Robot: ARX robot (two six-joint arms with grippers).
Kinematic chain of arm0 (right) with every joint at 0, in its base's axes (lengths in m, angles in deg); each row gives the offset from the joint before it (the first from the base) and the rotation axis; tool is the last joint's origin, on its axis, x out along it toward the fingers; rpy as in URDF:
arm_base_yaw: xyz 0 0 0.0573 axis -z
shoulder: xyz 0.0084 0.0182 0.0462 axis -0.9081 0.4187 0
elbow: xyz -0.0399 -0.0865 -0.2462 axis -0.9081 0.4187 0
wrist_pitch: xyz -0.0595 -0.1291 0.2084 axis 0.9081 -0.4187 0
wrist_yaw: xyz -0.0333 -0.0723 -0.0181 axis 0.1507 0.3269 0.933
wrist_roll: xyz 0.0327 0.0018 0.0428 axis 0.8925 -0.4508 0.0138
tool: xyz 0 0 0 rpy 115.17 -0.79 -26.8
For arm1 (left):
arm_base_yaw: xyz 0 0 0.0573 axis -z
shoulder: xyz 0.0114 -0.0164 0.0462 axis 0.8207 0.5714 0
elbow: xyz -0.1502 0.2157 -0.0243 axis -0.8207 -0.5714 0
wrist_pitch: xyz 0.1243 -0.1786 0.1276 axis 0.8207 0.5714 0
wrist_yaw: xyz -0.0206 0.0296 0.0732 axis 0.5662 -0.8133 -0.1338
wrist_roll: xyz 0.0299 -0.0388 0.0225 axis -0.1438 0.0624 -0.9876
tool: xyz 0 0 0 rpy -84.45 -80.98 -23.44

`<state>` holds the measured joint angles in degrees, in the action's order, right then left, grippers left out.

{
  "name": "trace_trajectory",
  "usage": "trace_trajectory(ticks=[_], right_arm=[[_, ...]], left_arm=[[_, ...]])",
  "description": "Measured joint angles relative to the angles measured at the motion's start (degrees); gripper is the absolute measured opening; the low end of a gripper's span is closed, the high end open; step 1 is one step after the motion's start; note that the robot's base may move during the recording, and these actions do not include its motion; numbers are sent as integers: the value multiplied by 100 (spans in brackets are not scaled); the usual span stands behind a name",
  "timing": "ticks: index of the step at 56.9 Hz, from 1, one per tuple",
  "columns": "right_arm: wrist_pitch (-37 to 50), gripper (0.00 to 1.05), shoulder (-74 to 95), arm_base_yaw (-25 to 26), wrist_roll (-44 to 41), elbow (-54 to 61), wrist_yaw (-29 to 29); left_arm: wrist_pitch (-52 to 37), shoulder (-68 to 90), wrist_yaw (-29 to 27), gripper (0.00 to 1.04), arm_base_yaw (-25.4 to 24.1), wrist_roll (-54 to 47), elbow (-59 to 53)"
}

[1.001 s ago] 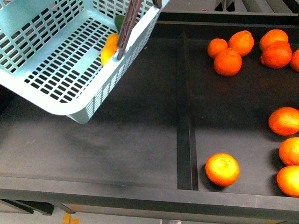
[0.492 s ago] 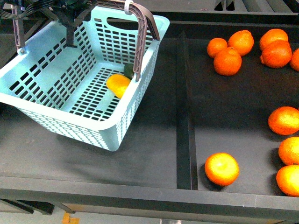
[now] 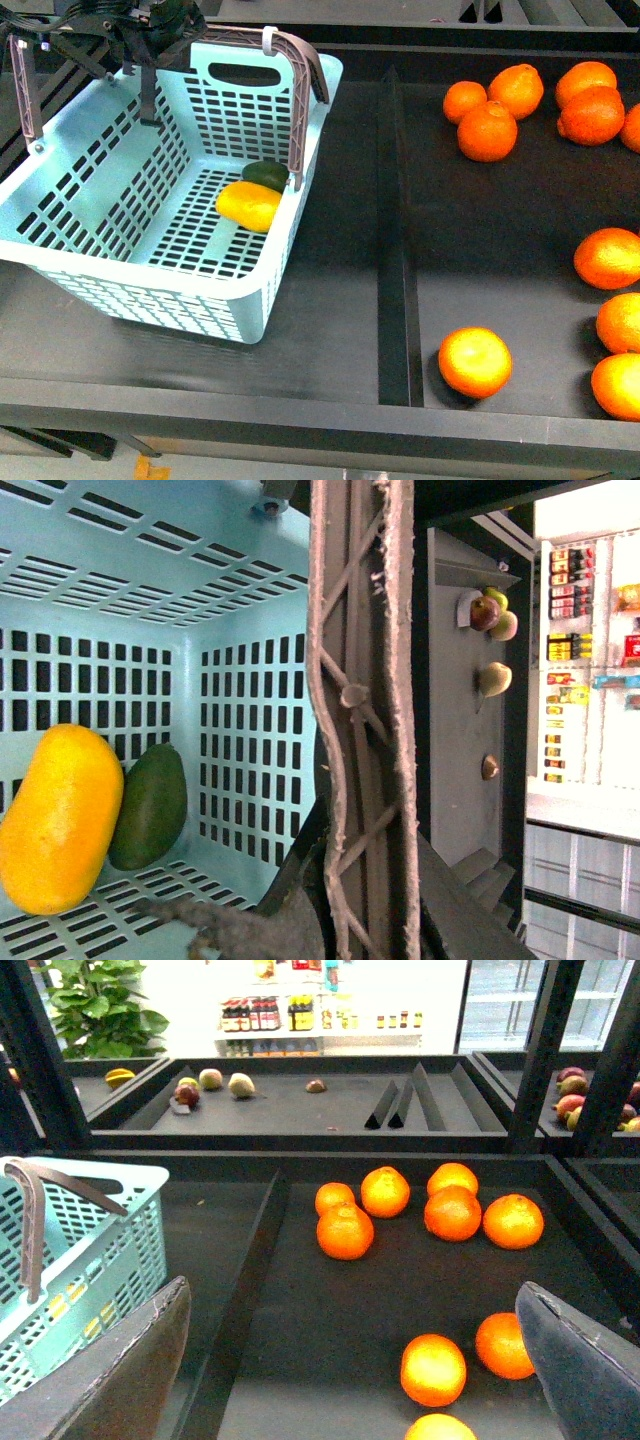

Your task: Pick mango and avocado into basket

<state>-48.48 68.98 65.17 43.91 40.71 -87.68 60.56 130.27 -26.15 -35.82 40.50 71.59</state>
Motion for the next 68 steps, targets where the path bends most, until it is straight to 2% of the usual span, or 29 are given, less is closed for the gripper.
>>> trace_trajectory(ticks=[6, 22, 28, 29, 44, 53, 54, 55, 57, 59, 63, 66, 68], right_arm=[[0, 96, 0, 0, 0, 0, 0], [0, 96, 0, 0, 0, 0, 0], [0, 96, 0, 0, 0, 0, 0], [0, 96, 0, 0, 0, 0, 0], [0, 96, 0, 0, 0, 0, 0], [0, 96, 0, 0, 0, 0, 2], [0, 96, 0, 0, 0, 0, 0], [0, 96, 0, 0, 0, 0, -2], [0, 96, 0, 0, 0, 0, -2], [0, 96, 0, 0, 0, 0, 7], [0, 96, 0, 0, 0, 0, 2], [0, 96, 0, 0, 0, 0, 2], [0, 96, 0, 0, 0, 0, 2]], left_arm=[[398, 0, -61, 24, 7, 168, 114], [2291, -245, -76, 78, 17, 328, 466], [2870, -623, -273, 97, 50, 225, 457], [2920, -713, -337, 98, 55, 181, 431], [3163, -1969, -922, 96, 120, -474, -538], [2684, -3060, -1593, 96, 251, -1596, -1692], [2009, -3311, -1266, 93, 240, -2201, -2079], [1036, -3587, -588, 88, 181, -2892, -2568], [-592, -3952, 367, 79, 72, -4116, -3418], [-1873, -4159, 940, 71, -31, -5213, -4065], [-3650, -4489, 1460, 57, -249, -7191, -5016], [-4284, -4771, 1604, 46, -413, -8102, -5475], [-4417, -4922, 1666, 41, -485, -8345, -5652]])
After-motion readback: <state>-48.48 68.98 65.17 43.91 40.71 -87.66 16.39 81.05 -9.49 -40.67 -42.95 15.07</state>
